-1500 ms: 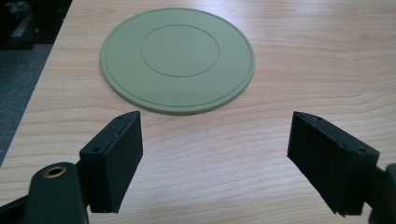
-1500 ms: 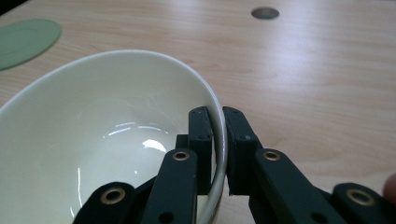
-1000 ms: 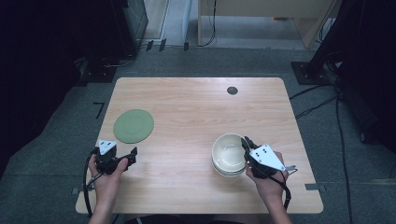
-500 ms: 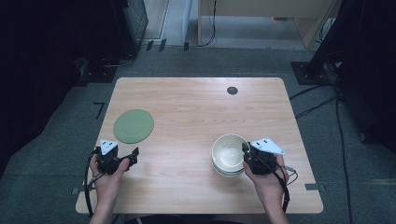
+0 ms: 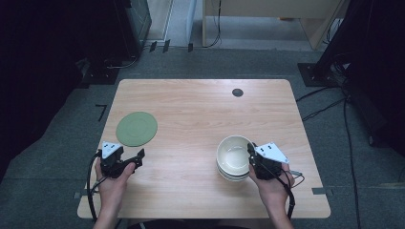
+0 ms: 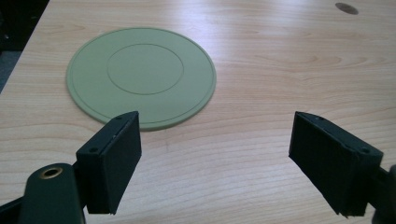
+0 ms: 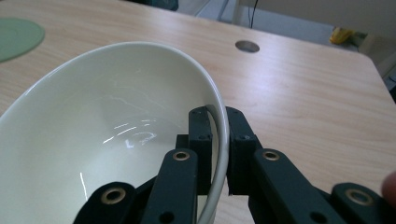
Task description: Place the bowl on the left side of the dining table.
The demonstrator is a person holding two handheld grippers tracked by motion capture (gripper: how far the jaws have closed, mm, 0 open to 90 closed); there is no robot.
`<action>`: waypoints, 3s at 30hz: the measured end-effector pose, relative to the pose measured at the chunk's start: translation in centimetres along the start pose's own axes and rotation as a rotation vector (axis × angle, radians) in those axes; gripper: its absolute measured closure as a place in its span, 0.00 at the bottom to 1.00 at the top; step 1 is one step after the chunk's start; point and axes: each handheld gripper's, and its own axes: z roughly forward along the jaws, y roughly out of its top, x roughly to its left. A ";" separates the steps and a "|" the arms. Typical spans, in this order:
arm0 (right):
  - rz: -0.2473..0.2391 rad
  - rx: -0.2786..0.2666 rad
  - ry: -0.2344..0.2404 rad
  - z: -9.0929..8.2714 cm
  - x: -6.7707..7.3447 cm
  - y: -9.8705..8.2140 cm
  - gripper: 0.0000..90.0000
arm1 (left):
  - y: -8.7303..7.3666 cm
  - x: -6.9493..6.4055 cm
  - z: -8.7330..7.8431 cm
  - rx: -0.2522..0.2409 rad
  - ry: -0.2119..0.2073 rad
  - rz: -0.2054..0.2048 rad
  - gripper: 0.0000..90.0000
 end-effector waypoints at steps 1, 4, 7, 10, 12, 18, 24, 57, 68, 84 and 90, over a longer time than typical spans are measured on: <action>-0.003 -0.011 0.008 -0.1 -0.1 0.2 0.94 | 0.0 0.0 0.0 0.000 0.000 0.000 0.19; -0.019 -0.069 0.012 -0.8 0.0 0.6 0.94 | 0.2 -0.3 -0.3 -0.015 -0.027 -0.012 0.19; -0.025 -0.108 0.010 -1.2 0.2 0.9 0.94 | 0.5 -0.9 -0.7 -0.033 -0.071 -0.026 0.19; -0.015 -0.132 0.018 -1.5 0.5 1.1 0.94 | 0.8 -1.4 -1.2 -0.050 -0.094 -0.018 0.19; -0.014 -0.155 0.007 -1.7 0.7 1.3 0.94 | 1.1 -1.6 -1.6 -0.059 -0.107 -0.015 0.19; -0.021 -0.194 0.004 -1.8 1.2 2.2 0.94 | 1.7 -2.0 -2.5 -0.082 -0.132 -0.013 0.19; -0.053 -0.218 0.030 -1.6 3.2 3.2 0.94 | 2.0 -2.2 -3.1 -0.101 -0.145 -0.017 0.19; -0.130 -0.245 0.168 2.0 13.7 4.5 0.94 | 3.0 -4.6 -4.9 -0.117 -0.320 0.002 0.26; -0.130 -0.260 0.190 2.0 15.0 4.9 0.94 | 2.5 -5.6 -4.1 -0.047 -0.301 0.034 0.37; -0.184 -0.324 0.226 1.0 18.4 4.5 0.94 | 2.0 -4.6 -3.8 -0.029 -0.346 0.009 0.85; -0.218 -0.341 0.205 0.9 19.4 4.1 0.93 | 1.8 -3.9 -3.8 -0.049 -0.321 0.039 0.94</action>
